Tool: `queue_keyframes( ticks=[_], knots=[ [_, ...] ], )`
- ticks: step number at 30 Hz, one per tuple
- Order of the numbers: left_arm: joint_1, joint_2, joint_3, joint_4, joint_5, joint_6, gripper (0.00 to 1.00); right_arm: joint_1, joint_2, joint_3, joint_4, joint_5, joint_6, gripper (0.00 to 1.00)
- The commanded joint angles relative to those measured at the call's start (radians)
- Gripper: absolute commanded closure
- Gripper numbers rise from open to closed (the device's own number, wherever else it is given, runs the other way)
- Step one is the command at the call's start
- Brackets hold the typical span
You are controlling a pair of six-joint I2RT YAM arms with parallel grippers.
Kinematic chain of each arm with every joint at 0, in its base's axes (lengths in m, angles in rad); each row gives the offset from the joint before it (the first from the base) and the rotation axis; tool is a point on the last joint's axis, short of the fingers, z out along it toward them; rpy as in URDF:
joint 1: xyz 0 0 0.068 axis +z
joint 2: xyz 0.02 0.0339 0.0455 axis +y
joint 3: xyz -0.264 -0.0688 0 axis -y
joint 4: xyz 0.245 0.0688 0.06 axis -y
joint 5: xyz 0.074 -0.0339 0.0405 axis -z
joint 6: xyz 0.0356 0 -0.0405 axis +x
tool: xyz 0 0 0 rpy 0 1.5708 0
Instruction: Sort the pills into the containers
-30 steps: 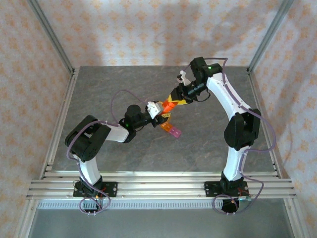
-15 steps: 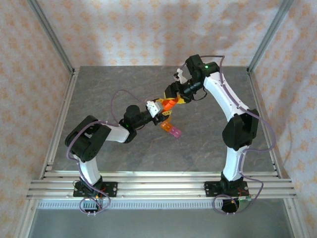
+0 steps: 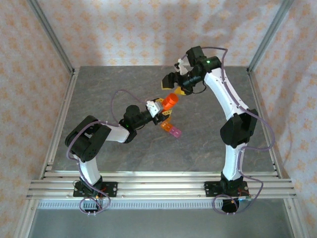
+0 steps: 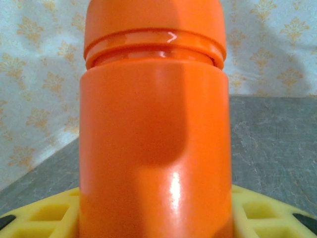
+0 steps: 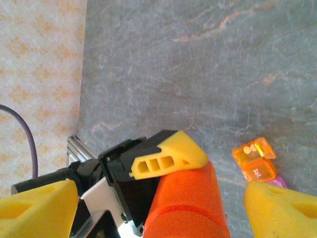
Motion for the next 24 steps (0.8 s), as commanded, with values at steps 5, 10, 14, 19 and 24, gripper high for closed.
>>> queue_keyframes(
  ticks=[5,10,14,19,24],
  knots=[
    [-0.01,-0.039,-0.009,0.075,-0.026,-0.036,1.0,-0.064,-0.01,0.082,0.047,0.013,0.055,0.14],
    [-0.01,-0.047,-0.014,0.081,-0.044,-0.093,1.0,-0.094,-0.122,-0.071,0.182,0.045,0.081,0.16],
    [-0.007,-0.048,-0.006,0.083,-0.049,-0.149,1.0,-0.098,-0.289,-0.313,0.398,0.054,0.084,0.17],
    [0.005,-0.058,0.019,0.08,0.0,-0.25,1.0,-0.098,-0.471,-0.532,0.562,0.08,0.055,0.18],
    [0.015,-0.075,0.051,0.076,0.062,-0.353,1.0,-0.099,-0.602,-0.681,0.67,0.105,0.037,0.18]
  ],
)
